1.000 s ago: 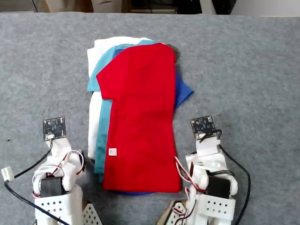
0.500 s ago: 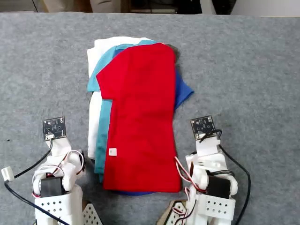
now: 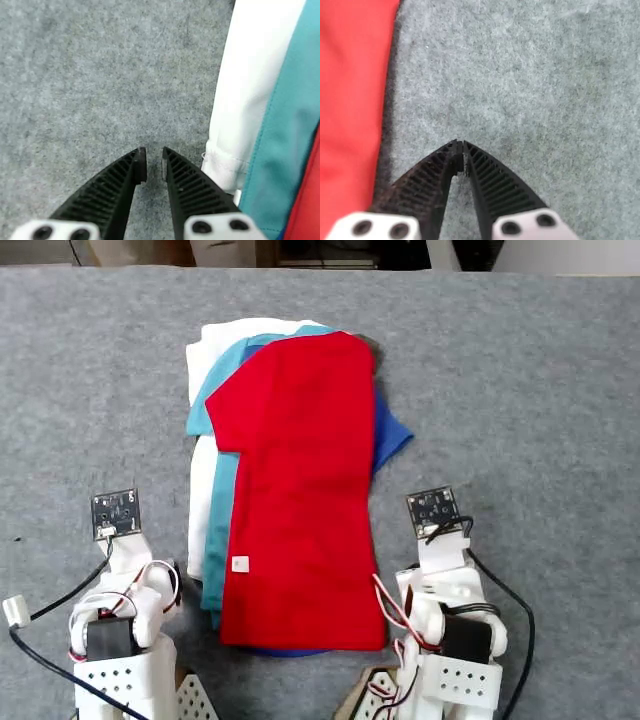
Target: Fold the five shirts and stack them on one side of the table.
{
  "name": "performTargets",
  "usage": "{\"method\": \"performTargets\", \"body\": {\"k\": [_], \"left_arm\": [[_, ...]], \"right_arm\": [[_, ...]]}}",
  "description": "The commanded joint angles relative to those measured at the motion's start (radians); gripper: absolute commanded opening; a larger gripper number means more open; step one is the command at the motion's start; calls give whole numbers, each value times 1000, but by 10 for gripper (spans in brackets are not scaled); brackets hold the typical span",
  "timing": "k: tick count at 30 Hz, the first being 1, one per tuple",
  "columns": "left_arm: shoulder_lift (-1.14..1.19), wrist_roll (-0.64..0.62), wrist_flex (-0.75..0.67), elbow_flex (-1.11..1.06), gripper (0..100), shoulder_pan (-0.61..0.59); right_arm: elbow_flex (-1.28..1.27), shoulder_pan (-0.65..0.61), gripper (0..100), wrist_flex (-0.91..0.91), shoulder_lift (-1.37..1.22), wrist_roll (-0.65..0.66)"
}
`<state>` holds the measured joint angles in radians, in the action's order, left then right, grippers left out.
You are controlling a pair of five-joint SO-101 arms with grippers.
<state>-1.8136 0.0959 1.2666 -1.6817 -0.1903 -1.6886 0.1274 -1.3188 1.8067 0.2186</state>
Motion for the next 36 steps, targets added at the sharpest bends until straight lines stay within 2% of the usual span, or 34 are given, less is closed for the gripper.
{"method": "performTargets", "body": {"k": [1, 22, 26, 32, 36], "left_arm": [[-4, 0, -8, -9, 75, -2], [-4, 2, -5, -9, 75, -9], [-7, 2, -43, -5, 80, -8], [-2, -6, -106, 196, 260, -5], [1, -2, -77, 331, 216, 35]], "right_arm": [[-1, -15, 5, -3, 113, -5], [-1, -15, 5, -3, 113, -5], [-1, -15, 5, -3, 113, -5], [-1, -15, 5, -3, 113, -5], [-1, -15, 5, -3, 113, -5]]}}
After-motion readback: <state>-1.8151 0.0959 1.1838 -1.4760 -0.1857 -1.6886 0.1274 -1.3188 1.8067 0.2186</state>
